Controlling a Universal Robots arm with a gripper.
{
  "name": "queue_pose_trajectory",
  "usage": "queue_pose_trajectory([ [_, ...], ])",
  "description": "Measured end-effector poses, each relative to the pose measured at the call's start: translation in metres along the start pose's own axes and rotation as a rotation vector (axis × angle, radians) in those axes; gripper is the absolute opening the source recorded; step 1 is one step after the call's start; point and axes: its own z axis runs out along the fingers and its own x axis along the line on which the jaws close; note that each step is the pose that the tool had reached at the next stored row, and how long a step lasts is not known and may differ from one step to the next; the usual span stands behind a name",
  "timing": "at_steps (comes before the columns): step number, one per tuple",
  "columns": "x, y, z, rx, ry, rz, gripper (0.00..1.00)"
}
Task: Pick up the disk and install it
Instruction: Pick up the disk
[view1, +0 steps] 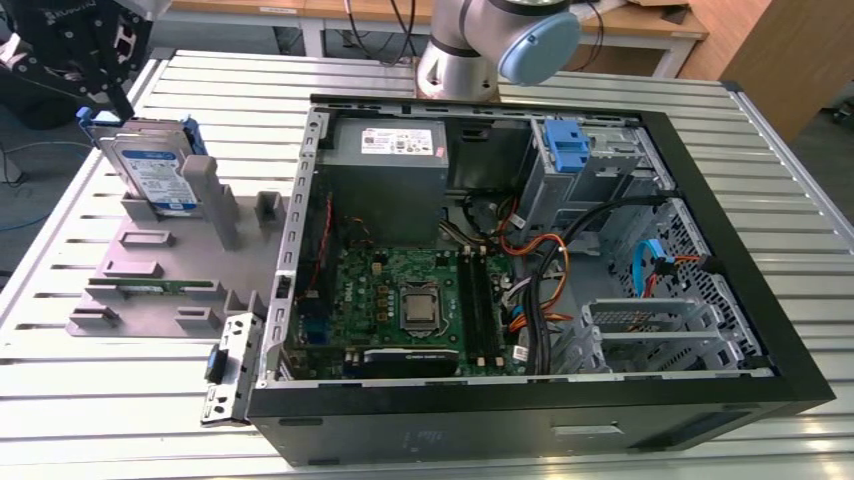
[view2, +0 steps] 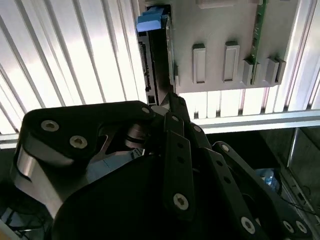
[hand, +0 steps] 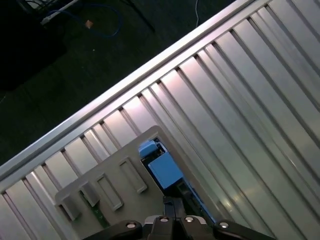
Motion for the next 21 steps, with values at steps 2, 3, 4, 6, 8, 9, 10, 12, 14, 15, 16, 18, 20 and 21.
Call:
queue_pose_trajectory([
  [2,0.0000,0.0000,0.0002,-0.0006,0.0022,-0.034,0.11],
  [3,0.0000,0.0000,0.0003,-0.0008,0.0031,-0.050,0.11],
  [4,0.0000,0.0000,0.0004,-0.0011,0.0041,-0.067,0.11],
  [6,0.0000,0.0000,0.0006,-0.0016,0.0062,-0.101,0.11],
  [8,0.0000,0.0000,0.0008,-0.0022,0.0082,-0.135,0.11],
  [9,0.0000,0.0000,0.0009,-0.0025,0.0092,-0.152,0.11],
  [10,0.0000,0.0000,0.0010,-0.0028,0.0102,-0.169,0.11],
  [12,0.0000,0.0000,0.0011,-0.0034,0.0123,-0.203,0.11],
  [14,0.0000,0.0000,0.0013,-0.0039,0.0145,-0.239,0.11],
  [15,0.0000,0.0000,0.0014,-0.0042,0.0156,-0.256,0.11],
  [16,0.0000,0.0000,0.0015,-0.0045,0.0166,-0.274,0.11],
  [18,0.0000,-0.0001,0.0017,-0.0052,0.0184,-0.307,0.11],
  [20,0.0000,-0.0001,0.0019,-0.0062,0.0196,-0.338,0.11],
  [21,0.0000,-0.0001,0.0020,-0.0067,0.0199,-0.355,0.11],
])
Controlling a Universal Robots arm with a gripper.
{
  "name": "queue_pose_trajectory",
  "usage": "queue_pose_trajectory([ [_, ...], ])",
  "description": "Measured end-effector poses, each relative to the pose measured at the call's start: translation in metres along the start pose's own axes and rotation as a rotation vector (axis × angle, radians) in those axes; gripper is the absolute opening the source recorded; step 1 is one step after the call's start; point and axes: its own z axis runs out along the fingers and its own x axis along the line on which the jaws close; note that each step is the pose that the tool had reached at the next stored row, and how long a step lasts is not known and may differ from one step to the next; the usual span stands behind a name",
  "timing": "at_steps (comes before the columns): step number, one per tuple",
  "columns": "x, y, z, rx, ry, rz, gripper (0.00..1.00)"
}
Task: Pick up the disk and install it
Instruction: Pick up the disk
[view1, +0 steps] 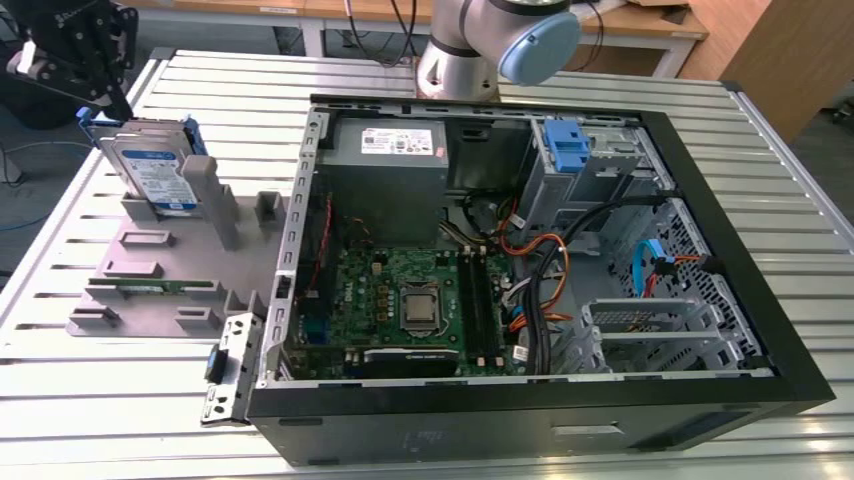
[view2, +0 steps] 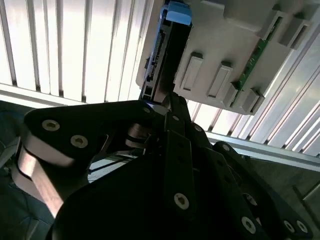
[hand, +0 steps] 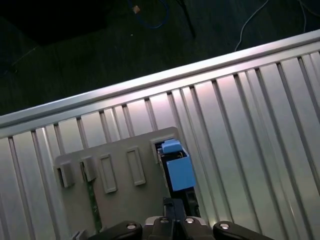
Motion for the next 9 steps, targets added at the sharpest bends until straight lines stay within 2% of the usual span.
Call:
queue_pose_trajectory([
  [7,0.0000,0.0000,0.0006,-0.0039,-0.0015,-0.100,0.11],
  [9,0.0000,0.0000,0.0008,-0.0040,-0.0015,-0.105,0.11],
])
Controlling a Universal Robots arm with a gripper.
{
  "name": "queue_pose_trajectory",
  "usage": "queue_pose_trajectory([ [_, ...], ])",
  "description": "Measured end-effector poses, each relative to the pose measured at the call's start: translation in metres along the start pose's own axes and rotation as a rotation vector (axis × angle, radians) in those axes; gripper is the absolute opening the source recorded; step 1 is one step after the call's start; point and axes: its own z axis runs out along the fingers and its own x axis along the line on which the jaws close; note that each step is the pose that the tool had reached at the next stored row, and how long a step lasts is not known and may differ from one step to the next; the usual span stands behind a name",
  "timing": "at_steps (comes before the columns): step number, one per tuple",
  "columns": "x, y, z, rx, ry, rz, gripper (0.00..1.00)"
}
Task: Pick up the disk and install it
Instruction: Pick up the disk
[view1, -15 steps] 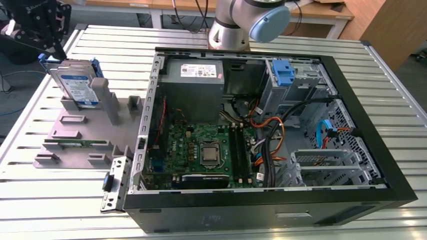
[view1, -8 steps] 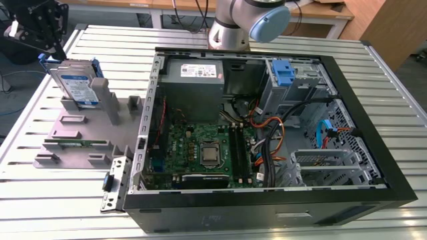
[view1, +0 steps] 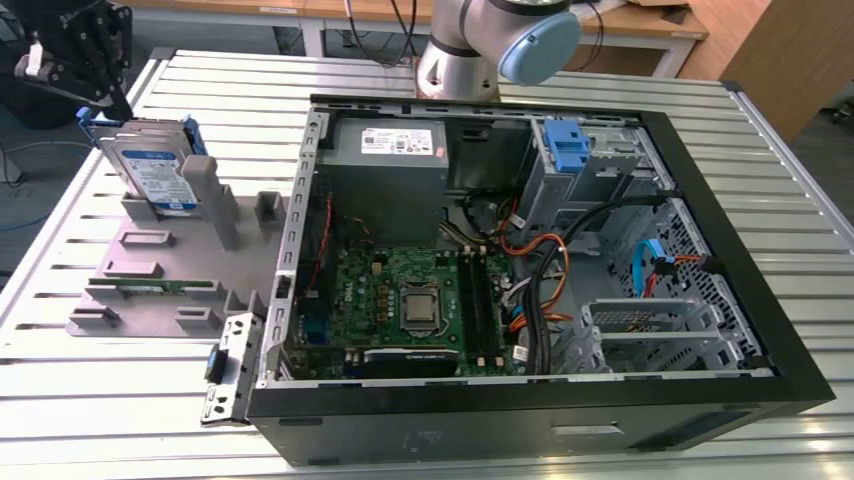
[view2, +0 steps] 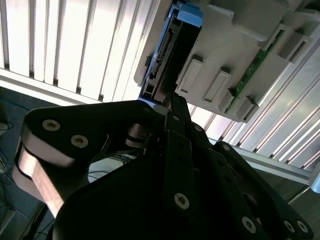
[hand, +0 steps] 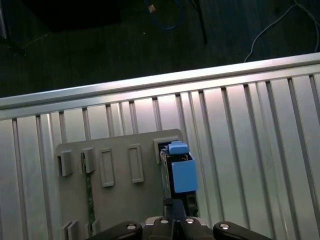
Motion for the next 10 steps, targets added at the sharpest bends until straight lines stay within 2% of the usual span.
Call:
queue_pose_trajectory([
  [3,-0.0010,0.0000,0.0004,0.0001,-0.0002,0.000,0.11],
  [10,-0.0143,-0.0007,0.0020,0.0000,-0.0001,0.000,0.11],
])
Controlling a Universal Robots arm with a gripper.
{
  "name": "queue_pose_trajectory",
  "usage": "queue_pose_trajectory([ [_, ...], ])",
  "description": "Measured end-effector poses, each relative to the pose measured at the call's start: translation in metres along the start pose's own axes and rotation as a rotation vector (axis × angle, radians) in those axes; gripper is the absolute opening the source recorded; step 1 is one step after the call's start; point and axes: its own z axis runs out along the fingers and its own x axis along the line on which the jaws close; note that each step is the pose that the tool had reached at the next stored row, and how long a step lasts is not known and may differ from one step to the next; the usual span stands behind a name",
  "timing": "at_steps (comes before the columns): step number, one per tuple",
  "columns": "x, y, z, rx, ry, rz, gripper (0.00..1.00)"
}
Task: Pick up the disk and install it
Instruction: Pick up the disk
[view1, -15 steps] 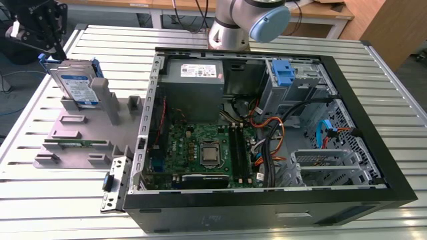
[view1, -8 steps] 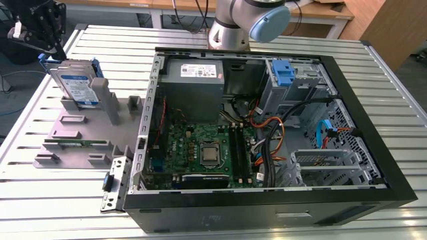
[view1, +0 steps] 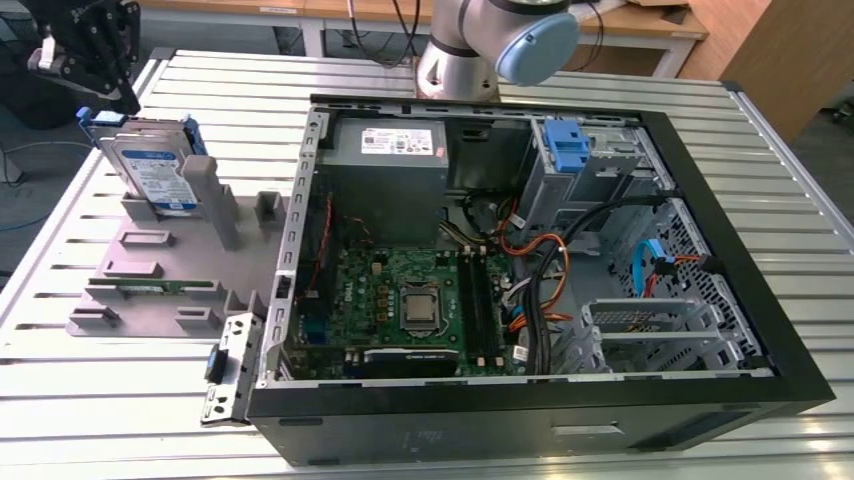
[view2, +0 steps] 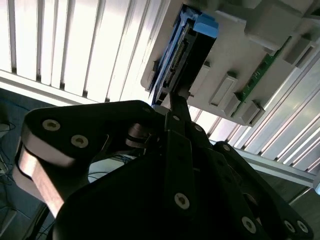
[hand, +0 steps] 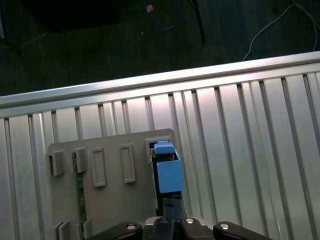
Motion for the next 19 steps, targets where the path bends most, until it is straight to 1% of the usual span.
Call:
queue_pose_trajectory([
  [2,-0.0014,-0.0002,0.0011,-0.0001,0.0002,-0.004,0.11],
  [6,-0.0016,-0.0016,0.0023,-0.0003,0.0017,-0.028,0.11],
  [8,-0.0015,-0.0030,0.0026,-0.0004,0.0020,-0.033,0.11],
  [15,0.0039,-0.0094,0.0024,-0.0005,0.0011,-0.033,0.11],
  [19,0.0052,-0.0100,0.0024,-0.0009,-0.0001,-0.034,0.11],
])
